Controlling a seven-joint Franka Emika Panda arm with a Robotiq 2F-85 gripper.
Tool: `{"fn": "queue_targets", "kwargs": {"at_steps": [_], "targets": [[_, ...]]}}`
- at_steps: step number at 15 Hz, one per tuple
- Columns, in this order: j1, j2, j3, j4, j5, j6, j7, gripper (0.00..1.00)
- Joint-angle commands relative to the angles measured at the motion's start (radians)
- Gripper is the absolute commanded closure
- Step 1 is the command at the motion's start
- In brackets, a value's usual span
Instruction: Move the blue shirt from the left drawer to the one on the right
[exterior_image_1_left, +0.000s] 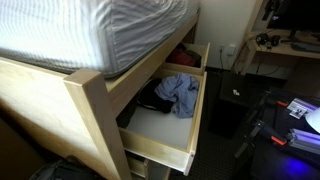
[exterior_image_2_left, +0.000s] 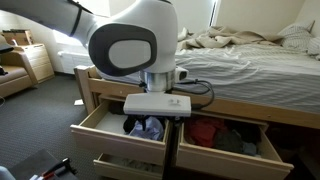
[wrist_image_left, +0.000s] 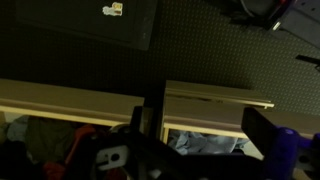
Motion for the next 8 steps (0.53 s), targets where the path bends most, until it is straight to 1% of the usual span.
{"fn": "queue_targets", "kwargs": {"at_steps": [1, 2, 3, 4, 5, 7, 8], "targets": [[0.025, -0.021, 0.107, -0.089, 0.001, 0.164, 0.077, 0.0], [0.036, -0.024, 0.133, -0.117, -0.006, 0.198, 0.096, 0.0], [0.054, -0.017, 0.154, -0.131, 0.0, 0.205, 0.109, 0.0], [0.072, -0.006, 0.164, -0.147, 0.014, 0.192, 0.107, 0.0], [0.101, 0.027, 0.156, -0.146, 0.052, 0.142, 0.08, 0.0], [0.112, 0.08, 0.144, -0.148, 0.082, 0.084, 0.062, 0.0], [0.1, 0.032, 0.171, -0.144, 0.056, 0.114, 0.103, 0.0]]}}
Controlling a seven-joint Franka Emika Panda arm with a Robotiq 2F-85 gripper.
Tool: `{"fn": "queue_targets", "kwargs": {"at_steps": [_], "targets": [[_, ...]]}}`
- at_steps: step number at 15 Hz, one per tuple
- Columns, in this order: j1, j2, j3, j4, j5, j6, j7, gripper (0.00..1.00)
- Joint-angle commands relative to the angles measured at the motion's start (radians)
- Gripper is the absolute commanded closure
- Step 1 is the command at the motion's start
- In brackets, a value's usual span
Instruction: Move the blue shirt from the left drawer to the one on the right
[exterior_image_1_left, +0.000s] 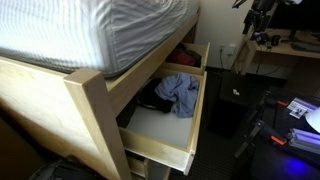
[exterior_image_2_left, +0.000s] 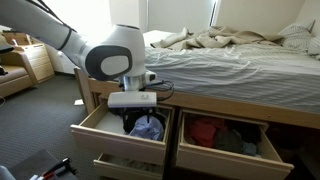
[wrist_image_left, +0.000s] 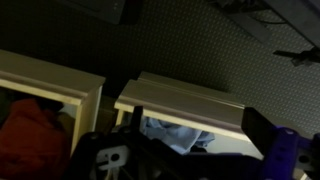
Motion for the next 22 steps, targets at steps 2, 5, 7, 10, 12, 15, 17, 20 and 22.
{"fn": "queue_targets", "kwargs": {"at_steps": [2, 5, 7, 10, 12, 15, 17, 20, 22], "targets": [[-0.011, 0.017, 0.015, -0.001, 0.008, 0.0, -0.004, 0.0], [0.012, 0.048, -0.004, -0.018, 0.081, 0.158, 0.027, 0.0], [0.051, 0.122, 0.013, -0.041, 0.164, 0.306, 0.067, 0.0], [0.137, 0.239, 0.059, -0.064, 0.279, 0.438, 0.092, 0.0], [0.179, 0.335, 0.103, -0.033, 0.334, 0.46, 0.116, 0.0], [0.151, 0.326, 0.158, -0.043, 0.337, 0.431, 0.137, 0.0], [0.148, 0.358, 0.187, -0.032, 0.339, 0.432, 0.152, 0.0], [0.14, 0.409, 0.183, -0.009, 0.441, 0.571, 0.131, 0.0], [0.178, 0.459, 0.162, -0.006, 0.632, 0.721, 0.022, 0.0]]}}
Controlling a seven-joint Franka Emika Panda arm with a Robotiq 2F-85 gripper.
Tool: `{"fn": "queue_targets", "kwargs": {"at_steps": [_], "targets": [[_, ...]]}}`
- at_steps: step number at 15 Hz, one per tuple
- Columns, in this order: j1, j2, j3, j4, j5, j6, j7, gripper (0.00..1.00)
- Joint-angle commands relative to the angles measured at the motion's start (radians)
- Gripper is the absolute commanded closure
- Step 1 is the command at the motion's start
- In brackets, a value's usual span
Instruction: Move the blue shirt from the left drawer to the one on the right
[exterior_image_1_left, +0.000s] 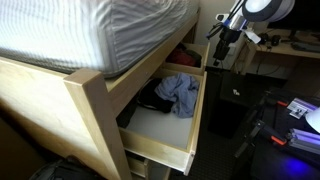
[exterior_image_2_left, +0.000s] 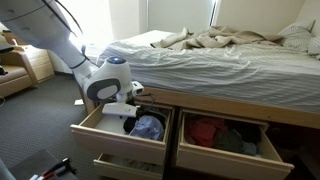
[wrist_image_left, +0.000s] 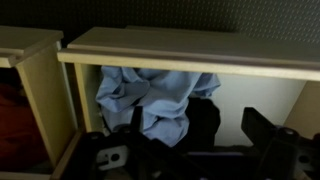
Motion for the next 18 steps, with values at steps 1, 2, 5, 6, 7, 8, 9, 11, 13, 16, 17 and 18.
{"fn": "queue_targets", "kwargs": {"at_steps": [1, 2, 5, 6, 7, 8, 9, 11, 13, 16, 17, 18], "targets": [[0.005, 0.102, 0.024, 0.045, 0.278, 0.165, -0.151, 0.0], [-0.009, 0.113, 0.049, 0.067, 0.365, 0.149, -0.196, 0.0], [-0.06, 0.194, 0.073, 0.142, 0.543, 0.043, -0.42, 0.0], [-0.081, 0.211, 0.072, 0.163, 0.565, -0.027, -0.495, 0.0], [-0.091, 0.244, 0.058, 0.176, 0.557, -0.052, -0.532, 0.0], [-0.103, 0.275, 0.043, 0.189, 0.538, -0.081, -0.56, 0.0], [-0.116, 0.299, 0.026, 0.199, 0.499, -0.112, -0.577, 0.0], [-0.133, 0.349, -0.006, 0.205, 0.467, -0.064, -0.605, 0.0], [-0.179, 0.367, 0.003, 0.189, 0.529, 0.017, -0.699, 0.0], [-0.316, 0.339, 0.139, 0.157, 0.708, 0.212, -0.937, 0.0], [-0.378, 0.321, 0.209, 0.155, 0.766, 0.263, -1.018, 0.0], [-0.428, 0.321, 0.265, 0.17, 0.827, 0.294, -1.098, 0.0]]}}
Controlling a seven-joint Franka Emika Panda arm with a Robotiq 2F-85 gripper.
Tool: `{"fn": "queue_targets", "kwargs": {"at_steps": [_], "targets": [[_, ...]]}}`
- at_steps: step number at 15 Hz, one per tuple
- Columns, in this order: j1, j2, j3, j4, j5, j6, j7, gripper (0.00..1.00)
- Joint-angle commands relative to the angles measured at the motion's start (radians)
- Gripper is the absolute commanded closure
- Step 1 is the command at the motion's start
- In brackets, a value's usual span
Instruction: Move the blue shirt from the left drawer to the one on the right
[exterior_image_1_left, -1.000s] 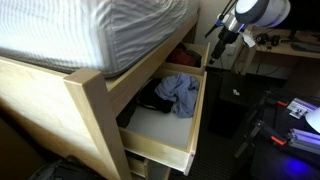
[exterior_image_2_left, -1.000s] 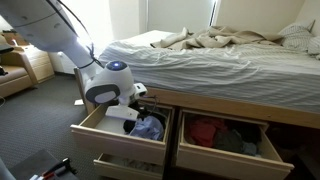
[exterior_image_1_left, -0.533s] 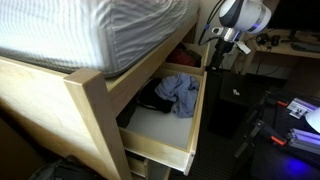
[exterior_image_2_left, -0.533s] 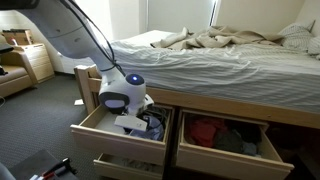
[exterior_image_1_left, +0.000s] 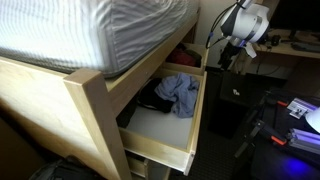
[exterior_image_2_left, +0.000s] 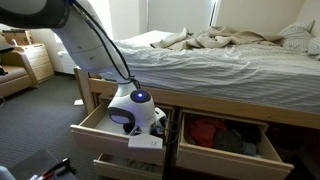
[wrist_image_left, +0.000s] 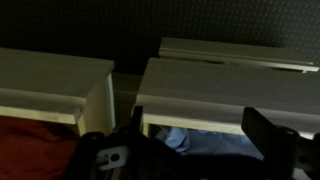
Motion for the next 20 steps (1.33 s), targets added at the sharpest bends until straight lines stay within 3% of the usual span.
{"fn": "queue_targets", "kwargs": {"at_steps": [1, 4, 5, 9, 11, 16, 20], "targets": [[-0.168, -0.033, 0.182, 0.0, 0.163, 0.108, -0.244, 0.0], [-0.199, 0.008, 0.187, 0.009, 0.13, 0.038, -0.294, 0.0], [-0.159, -0.01, 0.169, 0.004, 0.131, 0.076, -0.239, 0.0], [-0.157, -0.004, 0.167, 0.007, 0.136, 0.088, -0.237, 0.0], [-0.052, -0.091, 0.108, -0.069, 0.103, 0.095, -0.09, 0.0], [0.122, -0.08, 0.091, -0.065, 0.017, 0.08, 0.041, 0.0], [0.177, -0.025, -0.004, -0.04, -0.103, 0.013, 0.1, 0.0]]}}
